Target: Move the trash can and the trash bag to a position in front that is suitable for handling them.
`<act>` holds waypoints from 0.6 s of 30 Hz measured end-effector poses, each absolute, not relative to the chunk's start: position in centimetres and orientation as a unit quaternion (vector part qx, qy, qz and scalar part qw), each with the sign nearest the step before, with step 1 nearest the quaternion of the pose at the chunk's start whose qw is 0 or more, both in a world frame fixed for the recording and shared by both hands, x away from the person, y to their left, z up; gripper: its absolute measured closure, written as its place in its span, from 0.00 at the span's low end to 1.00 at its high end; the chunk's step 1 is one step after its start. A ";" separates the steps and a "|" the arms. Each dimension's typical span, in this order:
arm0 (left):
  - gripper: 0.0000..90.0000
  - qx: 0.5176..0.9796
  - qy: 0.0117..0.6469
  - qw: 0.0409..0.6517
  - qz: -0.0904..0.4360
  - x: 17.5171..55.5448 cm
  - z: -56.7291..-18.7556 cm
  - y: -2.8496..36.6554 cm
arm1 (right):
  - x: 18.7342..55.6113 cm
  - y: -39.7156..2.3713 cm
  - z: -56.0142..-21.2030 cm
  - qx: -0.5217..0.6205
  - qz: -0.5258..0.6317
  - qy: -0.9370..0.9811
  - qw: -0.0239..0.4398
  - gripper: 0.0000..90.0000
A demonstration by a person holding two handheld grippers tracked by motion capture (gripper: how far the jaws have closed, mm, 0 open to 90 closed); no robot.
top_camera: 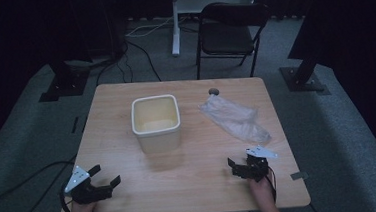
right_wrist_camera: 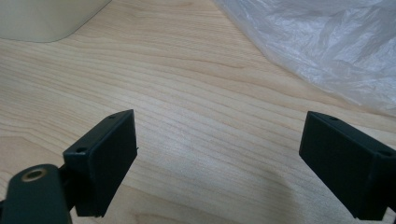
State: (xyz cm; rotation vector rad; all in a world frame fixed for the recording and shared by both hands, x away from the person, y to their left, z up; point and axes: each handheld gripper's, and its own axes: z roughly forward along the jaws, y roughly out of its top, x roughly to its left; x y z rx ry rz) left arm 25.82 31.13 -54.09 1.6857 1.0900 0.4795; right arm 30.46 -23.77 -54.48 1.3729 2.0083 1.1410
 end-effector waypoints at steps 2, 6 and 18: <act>0.00 0.702 0.453 0.511 0.201 25.8 -54.1 31.1 | 30.5 -23.8 -54.5 0.496 0.415 0.729 0.224 0.12; 0.00 0.705 0.453 0.506 0.202 25.9 -54.1 31.0 | 30.4 -23.8 -54.5 0.495 0.415 0.729 0.225 0.12; 0.00 0.716 0.457 0.491 0.195 27.2 -54.0 30.3 | 31.5 -22.6 -54.1 0.485 0.397 0.747 0.222 0.12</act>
